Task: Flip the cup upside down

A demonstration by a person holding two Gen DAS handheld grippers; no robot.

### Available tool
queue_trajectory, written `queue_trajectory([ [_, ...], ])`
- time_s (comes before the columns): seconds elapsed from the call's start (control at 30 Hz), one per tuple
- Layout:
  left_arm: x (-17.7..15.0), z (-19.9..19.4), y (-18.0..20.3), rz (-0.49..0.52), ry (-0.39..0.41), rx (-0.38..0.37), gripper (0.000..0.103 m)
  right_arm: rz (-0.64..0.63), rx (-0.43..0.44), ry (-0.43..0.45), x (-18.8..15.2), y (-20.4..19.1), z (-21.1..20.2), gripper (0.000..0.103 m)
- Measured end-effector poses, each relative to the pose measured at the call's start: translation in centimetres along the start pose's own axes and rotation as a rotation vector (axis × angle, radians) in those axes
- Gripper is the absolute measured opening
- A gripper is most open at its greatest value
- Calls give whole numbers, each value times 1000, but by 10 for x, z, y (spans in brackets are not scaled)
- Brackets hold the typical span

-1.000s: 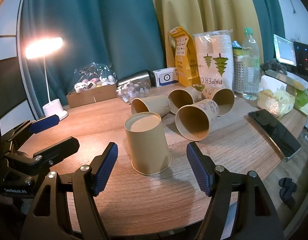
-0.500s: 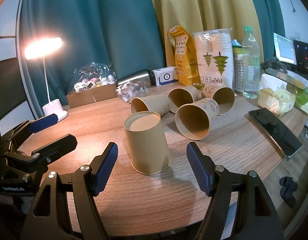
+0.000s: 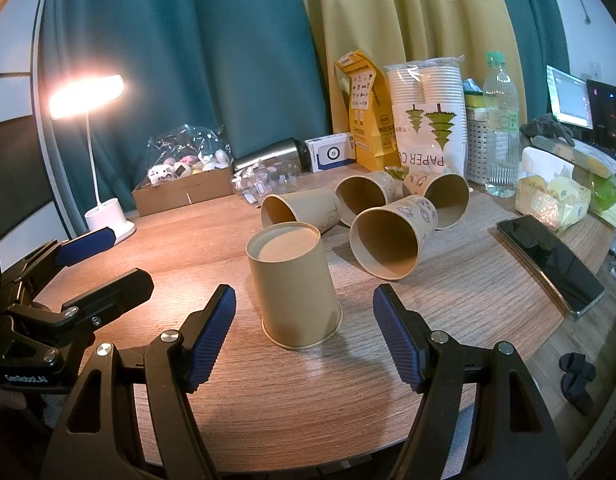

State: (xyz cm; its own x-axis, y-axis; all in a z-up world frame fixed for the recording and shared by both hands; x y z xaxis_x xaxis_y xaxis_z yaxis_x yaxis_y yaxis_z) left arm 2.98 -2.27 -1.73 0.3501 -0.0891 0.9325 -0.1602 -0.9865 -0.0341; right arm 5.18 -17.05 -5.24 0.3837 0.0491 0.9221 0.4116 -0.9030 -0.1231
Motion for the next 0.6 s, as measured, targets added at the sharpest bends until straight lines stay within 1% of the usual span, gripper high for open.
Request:
queue_trajectory([
  [0.6, 2, 0, -2, -4, 2, 7, 94, 1, 1, 0, 0, 0, 0, 74],
])
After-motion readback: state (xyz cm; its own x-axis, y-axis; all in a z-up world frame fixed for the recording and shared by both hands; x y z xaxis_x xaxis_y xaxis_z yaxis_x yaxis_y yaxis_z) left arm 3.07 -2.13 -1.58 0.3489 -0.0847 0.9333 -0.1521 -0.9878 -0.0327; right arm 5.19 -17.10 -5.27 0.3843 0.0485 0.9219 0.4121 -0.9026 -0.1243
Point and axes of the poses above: each gripper's, at about its wrist camera, not at the fingertips, and z roughly the way its jaws point, y to its right, x to its top, the point moved 4 cm from there along z, roughly the way its jaws point, and after that the axes turned 3 degrees about y, right-handed, at the moved point
